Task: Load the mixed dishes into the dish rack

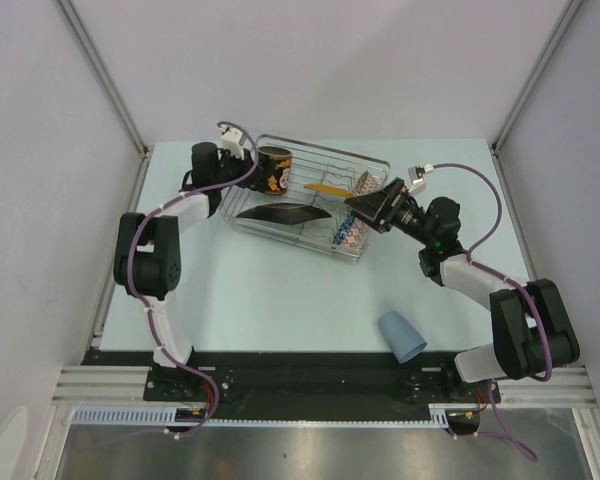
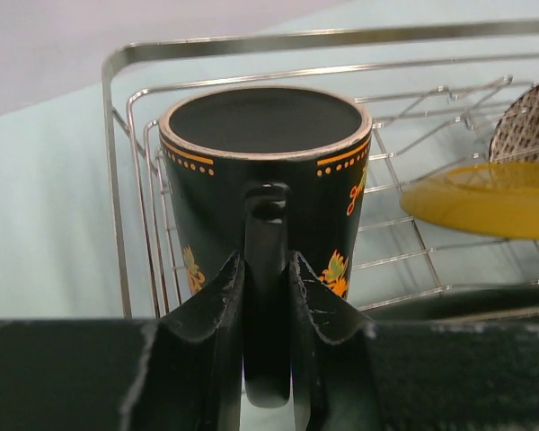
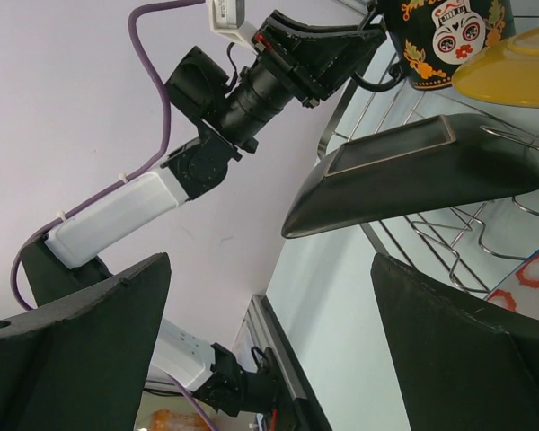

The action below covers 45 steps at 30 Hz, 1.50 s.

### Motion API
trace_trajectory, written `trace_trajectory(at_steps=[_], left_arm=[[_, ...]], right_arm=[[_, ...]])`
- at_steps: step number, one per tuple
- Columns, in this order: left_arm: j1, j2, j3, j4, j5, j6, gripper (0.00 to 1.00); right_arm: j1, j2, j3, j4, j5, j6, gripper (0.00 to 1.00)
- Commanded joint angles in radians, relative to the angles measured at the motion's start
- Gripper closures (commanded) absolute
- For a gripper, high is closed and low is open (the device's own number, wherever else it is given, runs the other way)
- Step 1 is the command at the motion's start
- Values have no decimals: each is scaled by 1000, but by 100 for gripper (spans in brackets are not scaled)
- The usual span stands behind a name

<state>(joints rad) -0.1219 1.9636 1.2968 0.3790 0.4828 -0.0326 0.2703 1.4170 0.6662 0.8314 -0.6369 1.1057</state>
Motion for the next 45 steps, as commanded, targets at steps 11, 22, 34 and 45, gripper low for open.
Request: trace_trajectory(at_steps=[11,22,34,45], left_arm=[[5,-98,130,-584,60,284,82],[4,-19,263,-715,42,338,79],[-1,83,395,-902,34,433,61],[-13,109,417,-945,11,462,60]], right_arm=[[-13,-43,36,48,-24,6,0],[-22,-49,36,44,-43,8,0],[-34,-56,35,26,-53,3,0],[-34,-62,35,9,-52,0,0]])
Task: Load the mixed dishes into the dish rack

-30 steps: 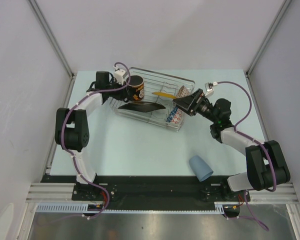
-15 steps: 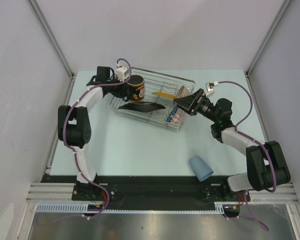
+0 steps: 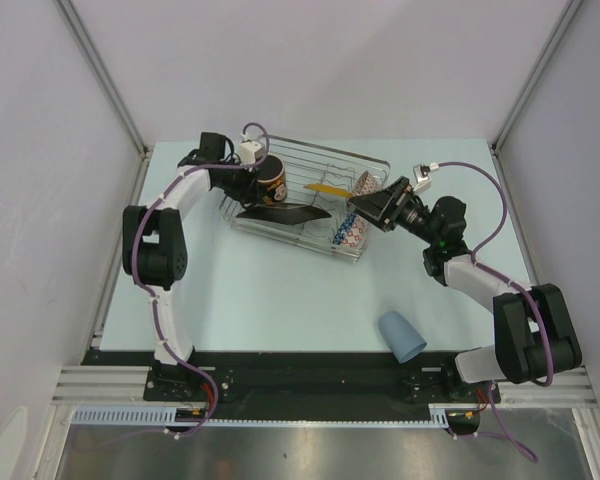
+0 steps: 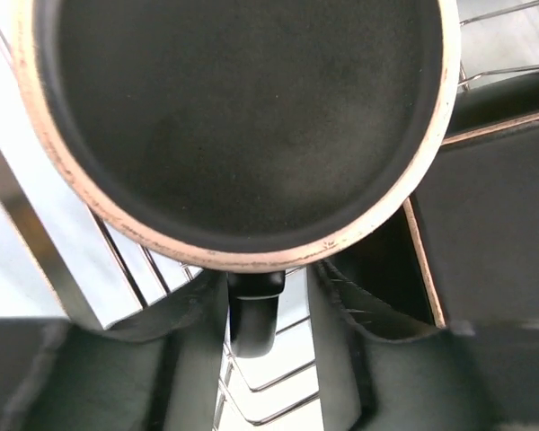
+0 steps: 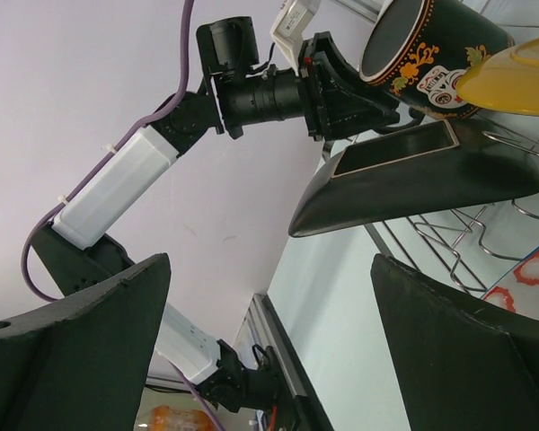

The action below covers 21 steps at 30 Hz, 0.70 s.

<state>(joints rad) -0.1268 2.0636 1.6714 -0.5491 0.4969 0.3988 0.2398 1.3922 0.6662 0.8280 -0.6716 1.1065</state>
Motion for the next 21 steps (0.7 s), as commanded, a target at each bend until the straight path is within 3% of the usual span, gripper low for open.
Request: trace_trajectory(at_steps=[1,4,5,15,21], left_arm=[[-8,9,39,-12,-6,32,71],[-8,9,33,18,-17,18,97],[-8,13,34,24,-15,9,100],[-27,6,37,178,-9,-84,100],[-42,79,142,244,-41,-173,100]], right_arm=[[-4,-39,35,4,-17,0,0],[-4,-42,36,-13,-19,-7,0],[-2,-44,35,-16,-19,-10,0],[9,-30,35,-24,-23,-27,0],[15,-30,35,-18,-22,-28,0]])
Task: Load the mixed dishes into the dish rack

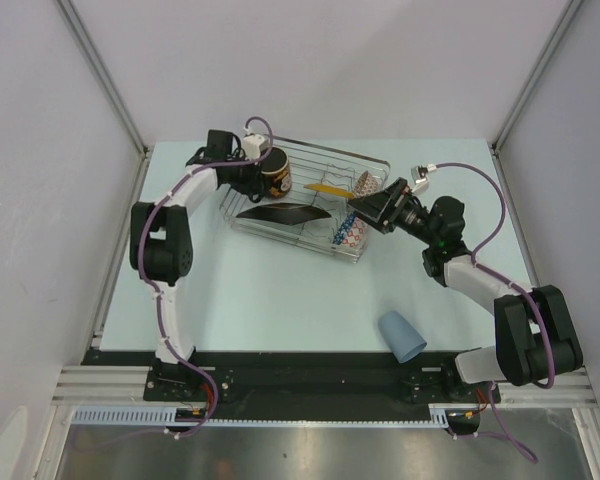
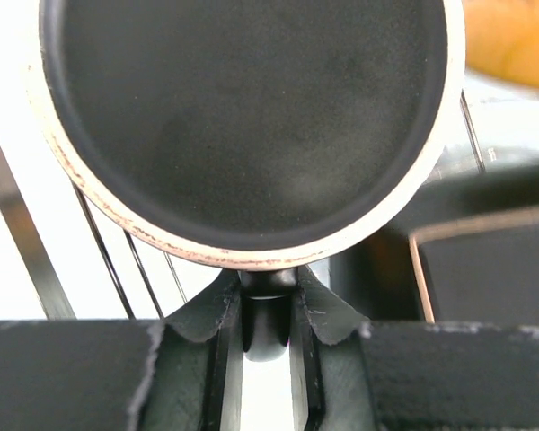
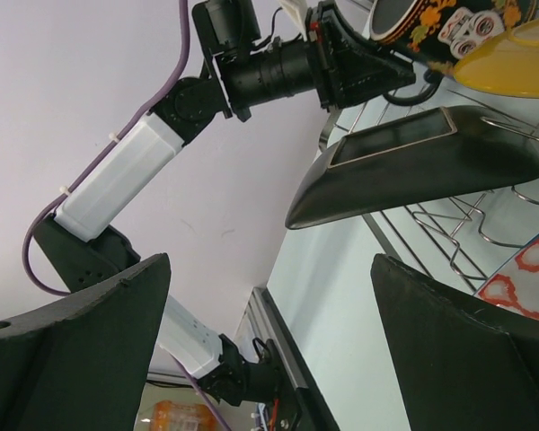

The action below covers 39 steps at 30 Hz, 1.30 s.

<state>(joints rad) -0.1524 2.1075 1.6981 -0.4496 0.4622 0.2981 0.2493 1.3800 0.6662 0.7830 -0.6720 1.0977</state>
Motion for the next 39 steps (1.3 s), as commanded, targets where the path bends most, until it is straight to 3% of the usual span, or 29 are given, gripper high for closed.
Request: trace_trajectory(at_steps=[1,8,10,11,13,14,16,21,27,31,36,39], left_arm=[[-18,46,148,141,-11,-77,100],[-24,120,239,140,-27,-111,100],[-26,123,242,141,-30,-122,95],[-26,121,245,135,-28,-125,83],[-24,112,252,112,-19,-129,69],[-24,92,249,108,-17,-129,55],[-24,68,241,82,-1,-123,49],[-19,-48,184,63,26,-128,17],[16,-151,163,-14,53,-129,14],[80,-242,55,-24,40,-114,14],[148,-291,-73,-29,-72,-44,16],[149,-302,-158,-23,-141,-5,16]], right_arm=[[7,-18,35,24,-21,-21,0],[4,-30,35,-10,-17,-45,0],[4,-32,35,-11,-17,-56,0],[5,-35,36,-11,-15,-61,0],[7,-47,36,-21,-5,-88,0],[7,-64,38,-39,3,-102,0],[5,-82,59,-88,18,-163,0],[34,-128,119,-304,63,-314,0],[59,-147,182,-455,107,-429,0],[65,-142,190,-497,152,-435,0],[74,-105,213,-501,158,-430,0],[122,-102,249,-577,219,-543,0]])
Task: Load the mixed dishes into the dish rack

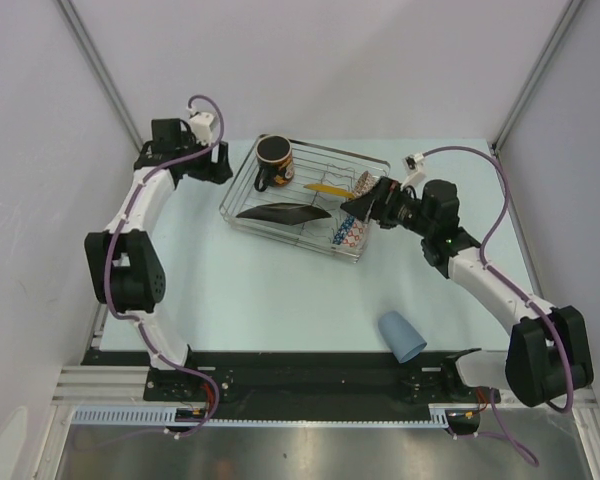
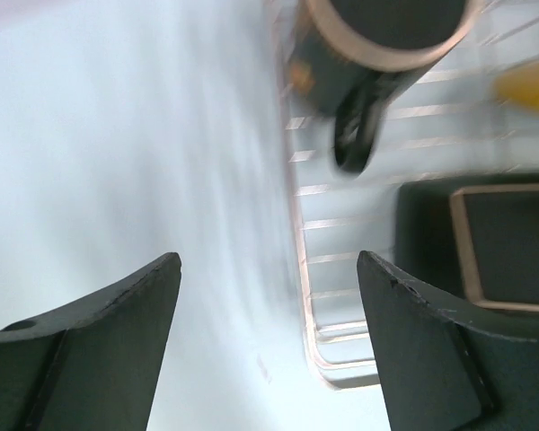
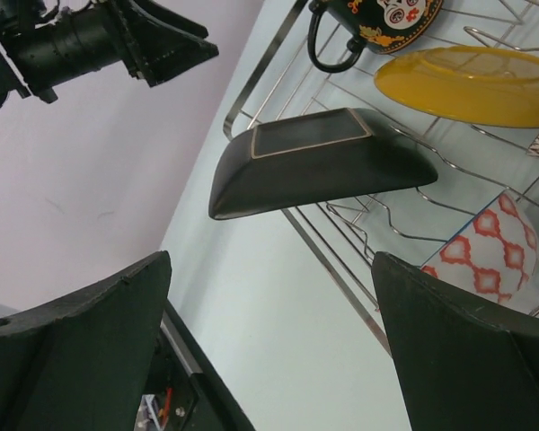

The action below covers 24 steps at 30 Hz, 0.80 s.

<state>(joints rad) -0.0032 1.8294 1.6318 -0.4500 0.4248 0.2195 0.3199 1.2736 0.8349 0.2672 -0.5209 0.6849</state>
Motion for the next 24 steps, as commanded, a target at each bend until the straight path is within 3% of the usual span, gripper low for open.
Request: trace_trajectory(at_steps=[1,13,24], left_arm=[[0,-22,-117,-18,-104,76,16],[-3,77,-81,-52,-75,47,19],[-67,-5,-246,-157,-103,218,23]], right_arm=[[65,1,110,-110,96,-168,0],[274,-92,178,-230,372,-430,0],[536,44,303,-237,660,-890,0]])
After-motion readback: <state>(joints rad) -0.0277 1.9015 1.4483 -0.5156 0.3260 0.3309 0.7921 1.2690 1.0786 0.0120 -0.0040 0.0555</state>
